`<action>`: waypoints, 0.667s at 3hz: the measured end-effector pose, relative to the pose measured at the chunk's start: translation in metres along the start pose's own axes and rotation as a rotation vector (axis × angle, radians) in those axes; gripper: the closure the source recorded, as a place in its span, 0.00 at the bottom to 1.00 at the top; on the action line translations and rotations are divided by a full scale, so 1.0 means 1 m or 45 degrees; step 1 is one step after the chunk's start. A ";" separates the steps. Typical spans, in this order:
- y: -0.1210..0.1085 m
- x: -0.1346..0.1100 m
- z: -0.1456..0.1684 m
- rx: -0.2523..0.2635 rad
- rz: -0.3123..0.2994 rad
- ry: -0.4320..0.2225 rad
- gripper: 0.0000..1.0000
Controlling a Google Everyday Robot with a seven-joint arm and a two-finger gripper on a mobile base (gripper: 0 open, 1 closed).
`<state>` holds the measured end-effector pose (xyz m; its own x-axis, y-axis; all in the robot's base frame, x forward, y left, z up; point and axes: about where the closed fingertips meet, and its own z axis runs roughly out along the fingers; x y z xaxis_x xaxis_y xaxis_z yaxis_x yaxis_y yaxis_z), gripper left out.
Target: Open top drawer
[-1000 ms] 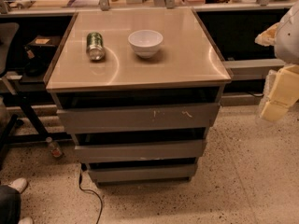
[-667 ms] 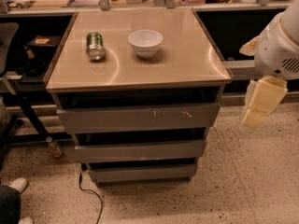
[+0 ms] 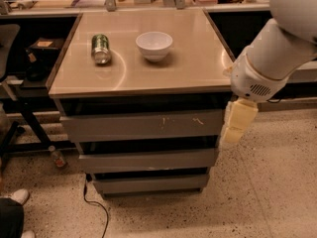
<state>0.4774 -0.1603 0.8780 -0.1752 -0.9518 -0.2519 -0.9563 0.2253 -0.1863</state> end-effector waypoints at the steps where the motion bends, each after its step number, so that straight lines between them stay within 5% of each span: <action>1: 0.004 -0.008 0.034 -0.056 -0.019 -0.008 0.00; 2: 0.004 -0.008 0.034 -0.057 -0.019 -0.008 0.00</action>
Offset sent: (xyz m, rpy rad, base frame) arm 0.0054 0.0142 -0.0272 0.0092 0.0327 0.0239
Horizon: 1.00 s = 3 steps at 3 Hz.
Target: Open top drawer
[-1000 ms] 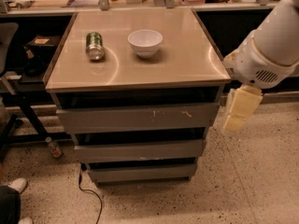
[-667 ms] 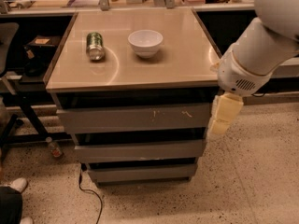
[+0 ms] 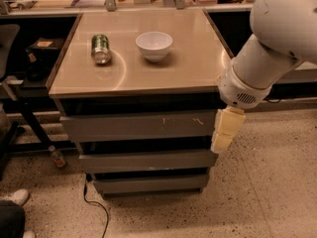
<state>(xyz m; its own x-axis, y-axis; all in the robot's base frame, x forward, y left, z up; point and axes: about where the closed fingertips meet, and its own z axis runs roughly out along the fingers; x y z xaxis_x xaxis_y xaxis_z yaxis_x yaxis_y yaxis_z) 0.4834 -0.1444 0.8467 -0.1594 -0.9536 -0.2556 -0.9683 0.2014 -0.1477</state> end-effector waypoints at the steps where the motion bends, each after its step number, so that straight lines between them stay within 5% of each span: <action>1: 0.005 -0.002 0.037 -0.056 0.052 -0.050 0.00; 3: -0.012 -0.007 0.103 -0.048 0.162 -0.088 0.00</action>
Offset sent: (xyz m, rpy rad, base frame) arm 0.0311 0.0317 -0.1163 0.1275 0.0781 -0.1246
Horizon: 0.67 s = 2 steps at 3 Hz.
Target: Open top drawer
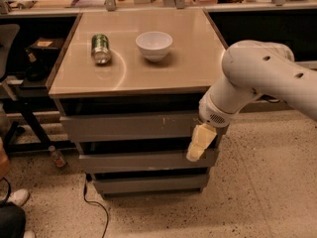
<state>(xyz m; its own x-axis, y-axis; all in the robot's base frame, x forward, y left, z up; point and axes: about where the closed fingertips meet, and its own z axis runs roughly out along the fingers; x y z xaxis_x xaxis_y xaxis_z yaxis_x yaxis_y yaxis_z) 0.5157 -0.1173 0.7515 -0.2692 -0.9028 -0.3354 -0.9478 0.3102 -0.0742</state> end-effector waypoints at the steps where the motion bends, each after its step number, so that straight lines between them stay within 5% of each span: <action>1: -0.013 -0.001 0.026 0.004 0.022 0.000 0.00; 2: -0.024 -0.005 0.051 -0.001 0.028 -0.007 0.00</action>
Offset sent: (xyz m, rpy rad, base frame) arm 0.0527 0.0203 -0.0682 0.0192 0.0072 -0.0273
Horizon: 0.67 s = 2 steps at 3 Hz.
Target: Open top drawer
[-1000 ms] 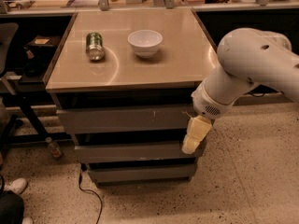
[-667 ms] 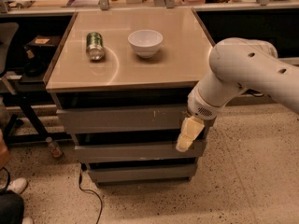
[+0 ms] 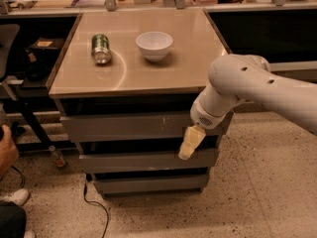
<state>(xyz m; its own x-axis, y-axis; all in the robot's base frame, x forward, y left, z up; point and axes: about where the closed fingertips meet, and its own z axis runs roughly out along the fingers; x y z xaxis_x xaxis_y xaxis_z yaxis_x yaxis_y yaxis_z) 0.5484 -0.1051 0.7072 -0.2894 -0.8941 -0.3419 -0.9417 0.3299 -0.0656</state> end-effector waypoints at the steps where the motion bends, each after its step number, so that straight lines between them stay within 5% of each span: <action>1: -0.012 -0.006 0.022 -0.010 -0.011 -0.003 0.00; 2: -0.027 -0.012 0.036 -0.002 -0.043 0.002 0.00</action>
Offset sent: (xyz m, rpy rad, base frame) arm 0.0573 0.0179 -0.0370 -0.0174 -0.0289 0.0547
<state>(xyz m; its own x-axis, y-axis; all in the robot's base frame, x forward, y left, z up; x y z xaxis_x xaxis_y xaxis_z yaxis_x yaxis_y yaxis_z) 0.5831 -0.0922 0.6794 -0.2575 -0.9052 -0.3381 -0.9513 0.2989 -0.0757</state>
